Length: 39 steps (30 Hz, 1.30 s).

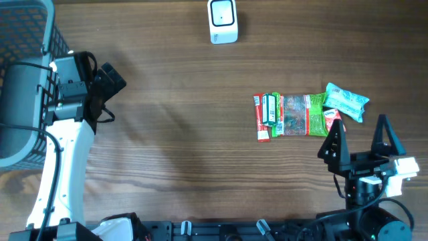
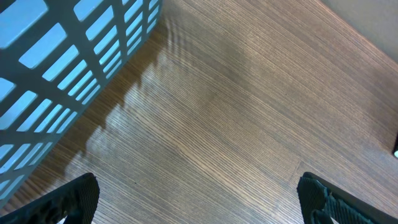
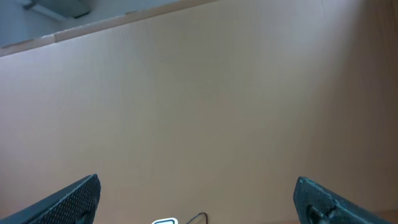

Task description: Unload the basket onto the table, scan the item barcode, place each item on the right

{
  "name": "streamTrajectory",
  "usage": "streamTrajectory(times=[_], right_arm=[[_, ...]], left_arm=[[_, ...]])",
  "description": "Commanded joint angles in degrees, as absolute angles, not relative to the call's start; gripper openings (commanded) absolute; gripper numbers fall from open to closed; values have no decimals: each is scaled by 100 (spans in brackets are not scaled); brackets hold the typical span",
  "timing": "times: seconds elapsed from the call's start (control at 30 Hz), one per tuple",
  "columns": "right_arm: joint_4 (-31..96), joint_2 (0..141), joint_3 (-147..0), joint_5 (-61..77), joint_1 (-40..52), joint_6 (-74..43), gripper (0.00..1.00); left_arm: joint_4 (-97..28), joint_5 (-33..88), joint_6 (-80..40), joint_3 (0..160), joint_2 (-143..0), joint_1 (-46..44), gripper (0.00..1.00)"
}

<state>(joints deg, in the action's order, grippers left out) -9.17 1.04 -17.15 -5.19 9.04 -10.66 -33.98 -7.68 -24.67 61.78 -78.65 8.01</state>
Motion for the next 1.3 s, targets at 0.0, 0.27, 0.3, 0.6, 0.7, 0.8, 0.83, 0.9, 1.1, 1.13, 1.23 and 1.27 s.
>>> streamTrajectory(times=[0.0, 0.27, 0.3, 0.6, 0.7, 0.8, 0.83, 0.9, 1.1, 1.13, 1.23, 1.27], right_arm=[[-1225, 23, -1352, -333, 869, -1048, 100], [-2233, 21, -377, 215, 604, -1070, 100], [-2274, 19, -329, 296, 561, -1070, 100], [-1699, 19, -27, 648, 255, -1068, 100], [-915, 16, -27, 652, 255, -1070, 100], [1, 16, -27, 648, 255, -1070, 100], [-34, 16, -27, 626, 255, -978, 100], [-32, 16, -27, 633, 255, -753, 100], [-32, 16, -27, 604, 255, -598, 100], [-32, 16, -27, 609, 259, -600, 100], [-34, 16, -27, 604, 261, -602, 100], [-34, 16, -27, 607, 261, -602, 100]], left_arm=[[-3393, -821, -2440, 6215, -7881, 816, 100], [-3393, -823, -2440, 6215, -7881, 816, 100], [-3393, -821, -2440, 6215, -7881, 816, 100], [-3393, -821, -2440, 6215, -7881, 816, 100], [-3393, -821, -2440, 6215, -7881, 816, 100], [-3393, -821, -2440, 6215, -7881, 816, 100], [-3393, -821, -2440, 6215, -7881, 816, 100], [-3393, -821, -2440, 6215, -7881, 816, 100], [-3393, -821, -2440, 6215, -7881, 816, 100], [-3393, -823, -2440, 6215, -7881, 816, 100], [-3393, -821, -2440, 6215, -7881, 816, 100], [-3393, -821, -2440, 6215, -7881, 816, 100]])
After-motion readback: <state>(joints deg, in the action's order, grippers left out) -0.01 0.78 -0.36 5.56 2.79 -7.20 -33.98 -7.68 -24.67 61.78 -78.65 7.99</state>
